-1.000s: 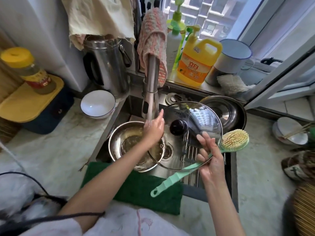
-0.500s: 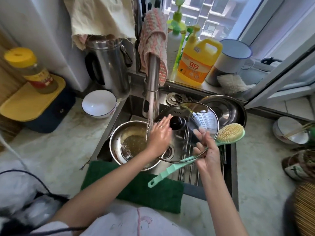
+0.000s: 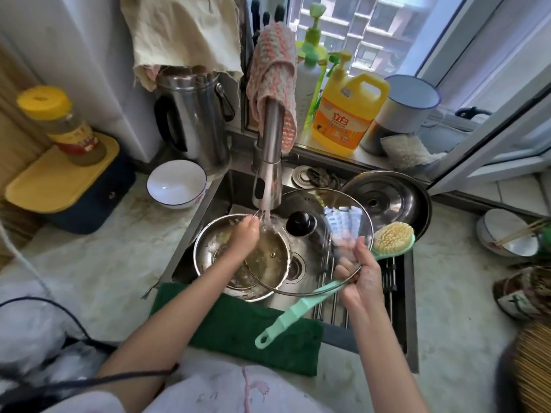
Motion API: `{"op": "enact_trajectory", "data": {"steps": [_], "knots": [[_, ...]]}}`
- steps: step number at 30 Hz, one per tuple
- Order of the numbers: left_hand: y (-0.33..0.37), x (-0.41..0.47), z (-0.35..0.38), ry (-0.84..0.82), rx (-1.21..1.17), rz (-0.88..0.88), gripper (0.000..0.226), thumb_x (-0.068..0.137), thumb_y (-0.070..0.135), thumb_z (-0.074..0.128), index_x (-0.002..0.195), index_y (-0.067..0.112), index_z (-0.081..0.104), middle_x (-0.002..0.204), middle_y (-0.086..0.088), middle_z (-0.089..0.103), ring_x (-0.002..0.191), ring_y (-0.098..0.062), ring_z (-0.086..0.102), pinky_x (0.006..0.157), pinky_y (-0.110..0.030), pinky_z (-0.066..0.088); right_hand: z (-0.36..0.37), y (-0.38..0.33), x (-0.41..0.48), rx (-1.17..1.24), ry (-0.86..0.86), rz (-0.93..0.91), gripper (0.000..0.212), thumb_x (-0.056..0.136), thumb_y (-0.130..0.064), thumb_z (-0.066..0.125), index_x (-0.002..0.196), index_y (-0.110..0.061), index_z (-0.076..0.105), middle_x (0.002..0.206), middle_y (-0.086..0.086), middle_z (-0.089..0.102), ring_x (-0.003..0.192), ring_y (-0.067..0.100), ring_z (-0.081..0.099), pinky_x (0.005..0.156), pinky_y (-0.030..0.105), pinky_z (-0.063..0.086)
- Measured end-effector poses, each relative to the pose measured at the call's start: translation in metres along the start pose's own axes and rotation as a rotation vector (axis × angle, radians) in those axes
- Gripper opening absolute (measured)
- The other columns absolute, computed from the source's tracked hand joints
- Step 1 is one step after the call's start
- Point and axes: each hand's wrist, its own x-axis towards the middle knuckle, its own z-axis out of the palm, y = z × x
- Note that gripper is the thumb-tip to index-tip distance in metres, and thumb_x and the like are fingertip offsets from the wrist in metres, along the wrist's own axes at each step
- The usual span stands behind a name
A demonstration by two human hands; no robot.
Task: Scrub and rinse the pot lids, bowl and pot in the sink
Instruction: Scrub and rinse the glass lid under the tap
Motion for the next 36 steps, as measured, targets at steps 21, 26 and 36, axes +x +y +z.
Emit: {"op": "enact_trajectory", "data": {"steps": [21, 26, 36], "knots": [[0.009, -0.056, -0.113, 0.22, -0.326, 0.136, 0.016, 0.094, 0.008, 0.052, 0.091, 0.012, 0.067, 0.089, -0.004, 0.069, 0.08, -0.007, 0.067, 0.076, -0.022, 0.051, -0.021, 0.101, 0.059, 0.131, -0.004, 0.431, 0.018, 0.087, -0.023, 0.058, 0.091, -0.01, 0.07, 0.071, 0.002, 0.071, 0.031, 0.002, 0.03, 0.03, 0.012, 0.024], [0.006, -0.026, -0.122, 0.264, -0.336, 0.169, 0.02, 0.096, 0.012, 0.044, 0.089, 0.015, 0.062, 0.096, -0.014, 0.067, 0.095, -0.028, 0.064, 0.089, -0.037, 0.047, 0.014, 0.105, 0.074, 0.103, -0.015, 0.305, 0.022, 0.093, -0.031, 0.054, 0.088, -0.012, 0.063, 0.066, -0.001, 0.069, 0.029, 0.0, 0.029, 0.028, 0.011, 0.022], [0.014, 0.028, -0.072, 0.179, -0.278, 0.209, 0.028, 0.103, 0.006, 0.025, 0.11, 0.005, 0.051, 0.115, -0.015, 0.06, 0.106, -0.025, 0.059, 0.096, -0.037, 0.044, 0.022, 0.047, 0.069, 0.102, 0.008, 0.041, 0.023, 0.097, -0.028, 0.048, 0.094, -0.009, 0.061, 0.061, 0.001, 0.068, 0.031, -0.001, 0.033, 0.031, 0.009, 0.025]]}}
